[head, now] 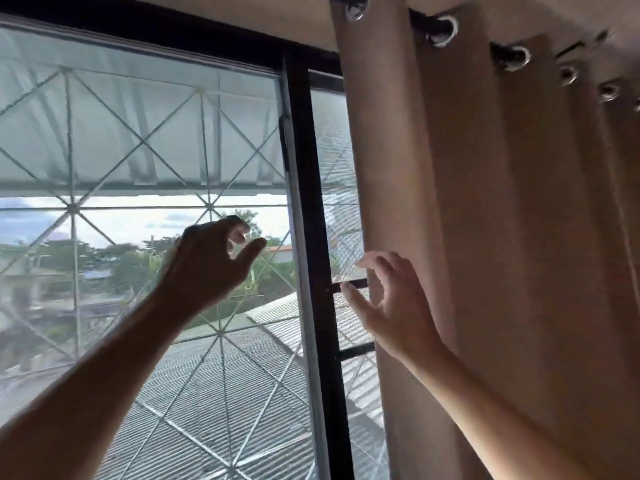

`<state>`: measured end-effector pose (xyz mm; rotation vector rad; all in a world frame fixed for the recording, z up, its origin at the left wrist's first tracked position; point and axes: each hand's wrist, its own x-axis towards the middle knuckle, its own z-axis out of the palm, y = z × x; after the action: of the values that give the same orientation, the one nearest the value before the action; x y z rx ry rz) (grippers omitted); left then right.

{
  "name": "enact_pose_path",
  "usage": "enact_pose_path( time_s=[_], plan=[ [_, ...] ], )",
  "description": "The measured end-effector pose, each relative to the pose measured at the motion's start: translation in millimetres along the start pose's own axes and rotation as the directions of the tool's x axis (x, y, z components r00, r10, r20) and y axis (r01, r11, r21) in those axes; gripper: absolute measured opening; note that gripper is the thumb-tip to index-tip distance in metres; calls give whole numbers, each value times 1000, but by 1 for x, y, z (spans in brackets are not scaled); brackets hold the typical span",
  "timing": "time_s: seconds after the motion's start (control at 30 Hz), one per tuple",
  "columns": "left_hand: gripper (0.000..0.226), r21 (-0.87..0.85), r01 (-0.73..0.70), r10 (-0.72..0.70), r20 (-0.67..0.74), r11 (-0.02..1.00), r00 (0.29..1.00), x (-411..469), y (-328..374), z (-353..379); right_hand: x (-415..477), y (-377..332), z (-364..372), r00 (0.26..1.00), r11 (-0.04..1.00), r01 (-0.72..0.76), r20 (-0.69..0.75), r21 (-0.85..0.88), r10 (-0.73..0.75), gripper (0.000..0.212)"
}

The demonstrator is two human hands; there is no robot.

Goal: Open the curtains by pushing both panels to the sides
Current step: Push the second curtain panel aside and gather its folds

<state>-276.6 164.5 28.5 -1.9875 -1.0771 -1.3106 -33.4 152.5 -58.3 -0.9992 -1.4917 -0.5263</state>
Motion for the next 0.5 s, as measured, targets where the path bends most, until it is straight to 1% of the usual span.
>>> enact_pose_path(
  time_s=[0.1, 0.2, 0.37, 0.5],
  plan=[
    [41, -73, -45, 43, -20, 996, 999, 13, 29, 29, -1, 24, -25, 986, 998, -60, -155, -16, 56, 42],
    [46, -142, -64, 55, -68, 988, 996, 29, 57, 56, -1, 48, -43, 966, 990, -138, -222, 8, 136, 62],
    [60, -232, -61, 36, -113, 971, 993, 53, 116, 96, -1, 84, -58, 955, 967, -253, -154, 20, 253, 84],
    [75, -239, -25, -8, -138, 971, 990, 67, 166, 121, -3, 103, -56, 946, 950, -313, -80, 21, 314, 96]
  ],
)
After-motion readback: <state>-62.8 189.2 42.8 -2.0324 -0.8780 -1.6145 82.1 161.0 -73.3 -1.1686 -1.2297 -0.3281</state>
